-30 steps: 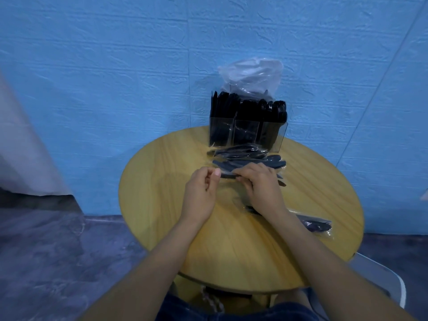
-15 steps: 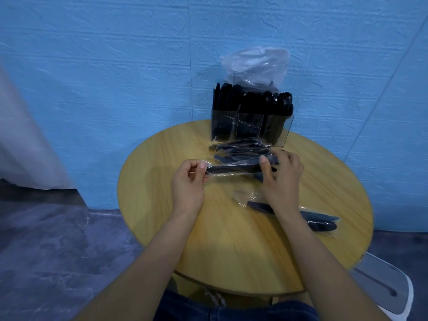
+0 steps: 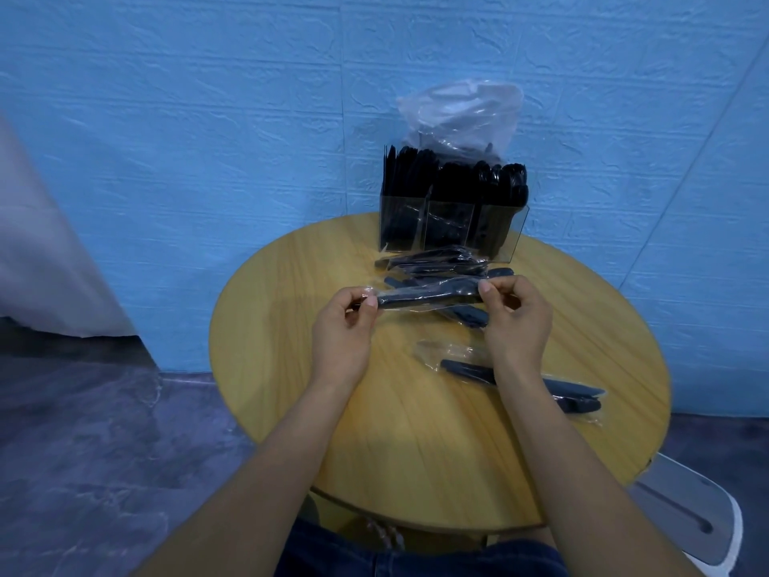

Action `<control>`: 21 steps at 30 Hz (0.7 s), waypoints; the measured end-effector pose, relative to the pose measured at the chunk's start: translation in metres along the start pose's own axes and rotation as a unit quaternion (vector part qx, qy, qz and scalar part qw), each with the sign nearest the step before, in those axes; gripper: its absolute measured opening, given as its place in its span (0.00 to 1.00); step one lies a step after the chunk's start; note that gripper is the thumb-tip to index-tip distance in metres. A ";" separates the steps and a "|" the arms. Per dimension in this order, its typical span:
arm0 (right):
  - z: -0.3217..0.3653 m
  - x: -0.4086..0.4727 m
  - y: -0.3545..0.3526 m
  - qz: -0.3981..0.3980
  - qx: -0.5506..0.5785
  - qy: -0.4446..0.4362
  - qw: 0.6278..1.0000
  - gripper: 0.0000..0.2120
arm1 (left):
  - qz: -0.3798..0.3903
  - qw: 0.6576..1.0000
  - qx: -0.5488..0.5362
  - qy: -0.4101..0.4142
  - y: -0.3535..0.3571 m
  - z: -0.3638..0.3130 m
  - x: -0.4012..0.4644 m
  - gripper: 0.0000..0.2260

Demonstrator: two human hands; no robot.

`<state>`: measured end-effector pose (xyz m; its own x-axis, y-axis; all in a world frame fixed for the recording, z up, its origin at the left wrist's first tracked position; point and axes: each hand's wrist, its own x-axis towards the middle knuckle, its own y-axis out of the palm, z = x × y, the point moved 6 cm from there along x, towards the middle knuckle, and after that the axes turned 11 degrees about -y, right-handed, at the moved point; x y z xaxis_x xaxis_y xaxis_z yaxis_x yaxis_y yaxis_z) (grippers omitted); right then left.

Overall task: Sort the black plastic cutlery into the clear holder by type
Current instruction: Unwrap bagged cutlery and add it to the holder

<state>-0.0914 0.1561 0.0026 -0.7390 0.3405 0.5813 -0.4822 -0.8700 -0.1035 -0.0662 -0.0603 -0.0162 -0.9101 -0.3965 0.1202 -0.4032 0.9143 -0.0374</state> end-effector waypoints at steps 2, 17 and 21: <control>0.001 0.000 0.000 -0.002 0.002 -0.008 1.000 0.04 | 0.003 1.000 0.015 -0.001 0.001 0.002 0.001 0.04; -0.003 0.000 0.007 0.045 -0.009 -0.016 0.999 0.03 | 0.027 0.999 -0.012 0.018 0.001 -0.003 -0.003 0.07; -0.005 0.000 0.005 0.024 -0.016 -0.009 1.000 0.04 | 0.040 0.999 -0.025 0.015 0.003 -0.005 -0.004 0.07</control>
<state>-0.0959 0.1538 -0.0021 -0.7529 0.2924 0.5896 -0.4615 -0.8733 -0.1562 -0.0635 -0.0557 -0.0114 -0.9356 -0.3201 0.1490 -0.3234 0.9462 0.0021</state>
